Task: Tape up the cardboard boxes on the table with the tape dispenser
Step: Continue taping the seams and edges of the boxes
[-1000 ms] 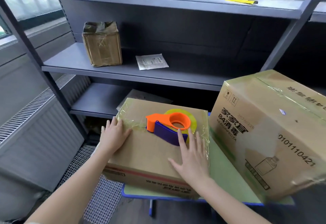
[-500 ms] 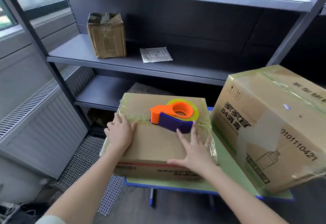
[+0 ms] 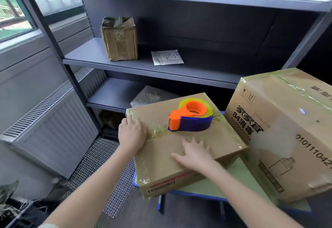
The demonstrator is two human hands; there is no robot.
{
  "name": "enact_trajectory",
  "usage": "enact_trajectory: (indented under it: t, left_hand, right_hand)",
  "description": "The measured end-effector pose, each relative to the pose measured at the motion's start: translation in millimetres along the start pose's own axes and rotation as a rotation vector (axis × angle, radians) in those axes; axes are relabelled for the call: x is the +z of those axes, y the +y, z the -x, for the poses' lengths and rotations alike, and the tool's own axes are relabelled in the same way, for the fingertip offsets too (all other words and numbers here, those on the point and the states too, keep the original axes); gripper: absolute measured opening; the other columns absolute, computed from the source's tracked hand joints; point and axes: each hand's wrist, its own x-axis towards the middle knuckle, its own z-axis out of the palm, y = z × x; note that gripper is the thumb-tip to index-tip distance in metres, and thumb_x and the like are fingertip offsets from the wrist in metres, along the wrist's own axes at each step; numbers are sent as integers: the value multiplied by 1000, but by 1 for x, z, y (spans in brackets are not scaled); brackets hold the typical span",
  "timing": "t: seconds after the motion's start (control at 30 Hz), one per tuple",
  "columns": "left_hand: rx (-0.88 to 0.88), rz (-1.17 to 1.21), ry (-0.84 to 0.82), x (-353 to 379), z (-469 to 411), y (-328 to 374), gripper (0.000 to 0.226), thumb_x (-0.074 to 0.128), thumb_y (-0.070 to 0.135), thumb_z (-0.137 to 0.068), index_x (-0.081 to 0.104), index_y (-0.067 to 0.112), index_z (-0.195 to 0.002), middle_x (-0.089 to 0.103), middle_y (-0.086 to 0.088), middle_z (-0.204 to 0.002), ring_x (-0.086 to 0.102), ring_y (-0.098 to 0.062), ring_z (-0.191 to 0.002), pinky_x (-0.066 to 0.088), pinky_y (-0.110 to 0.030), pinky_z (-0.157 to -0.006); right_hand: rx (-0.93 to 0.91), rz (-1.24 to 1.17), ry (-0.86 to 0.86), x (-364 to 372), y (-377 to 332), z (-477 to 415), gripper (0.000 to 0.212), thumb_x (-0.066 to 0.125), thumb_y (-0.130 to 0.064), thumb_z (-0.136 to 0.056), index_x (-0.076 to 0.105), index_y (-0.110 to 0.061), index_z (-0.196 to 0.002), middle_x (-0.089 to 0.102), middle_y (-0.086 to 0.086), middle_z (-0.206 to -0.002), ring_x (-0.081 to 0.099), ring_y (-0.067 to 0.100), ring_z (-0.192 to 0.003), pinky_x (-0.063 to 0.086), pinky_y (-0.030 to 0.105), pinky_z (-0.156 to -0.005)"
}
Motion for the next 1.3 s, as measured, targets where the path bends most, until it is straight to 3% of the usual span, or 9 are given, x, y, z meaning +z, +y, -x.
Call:
enact_trajectory:
  t: [0.07,0.17,0.33,0.57,0.77,0.93,1.1,1.3]
  left_hand:
    - [161,-1,-130,9,-23,-4,59,30,47,-98,29,10,-144,26,-20,-150,23,-35,-138,17,-41,-114]
    - [280,65,-195,15,-45,-6,60,28,47,-99,20,13,-147,16,-16,-155,9,-33,-143,8,-44,-117]
    - [288,18,-210,16,-75,-9,65,28,55,-96,23,14,-146,17,-16,-154,10,-30,-144,7,-46,-116]
    - [259,71,-118,23,-78,-8,69,29,61,-93,26,16,-146,39,-12,-142,34,-29,-132,19,-39,-112]
    - [93,54,-86,24,-49,-8,68,29,59,-94,27,14,-144,44,-13,-135,39,-29,-126,25,-39,-106]
    - [-98,-44,-107,13,-7,3,68,28,57,-94,31,6,-140,49,-16,-126,46,-32,-112,34,-38,-91]
    - [-87,-125,-95,6,27,31,70,23,52,-97,27,-1,-143,48,-16,-129,46,-30,-113,35,-36,-91]
    - [10,-186,-119,7,62,78,72,19,48,-98,24,-9,-141,47,-18,-131,46,-29,-112,35,-35,-90]
  right_hand:
    - [-8,-51,30,15,-38,1,87,42,-65,-87,10,-15,-152,0,22,-157,-3,44,-143,1,60,-112]
    - [16,-54,78,26,-76,-6,96,43,-66,-86,3,-8,-151,-6,24,-156,-11,46,-141,-5,66,-107]
    - [54,-26,114,39,-105,-11,125,50,-79,-70,-7,1,-148,-17,31,-151,-22,50,-136,-16,72,-98]
    - [18,79,68,38,-108,-15,126,60,-70,-71,-8,5,-146,-16,35,-149,-18,54,-136,-11,75,-97]
    - [-147,203,55,33,-70,-9,121,63,-62,-71,-7,2,-147,-17,35,-149,-19,51,-137,-10,67,-107]
    - [-342,227,-21,13,-13,-7,113,62,-53,-76,-12,-9,-150,-27,21,-151,-27,30,-140,-13,46,-116]
    - [-400,168,-122,-5,37,-7,110,69,-35,-79,-12,-15,-150,-29,8,-152,-27,15,-140,-18,36,-114]
    - [-301,67,-147,-20,92,-7,107,68,-6,-76,-6,-21,-151,-20,-4,-156,-20,7,-142,-15,31,-114]
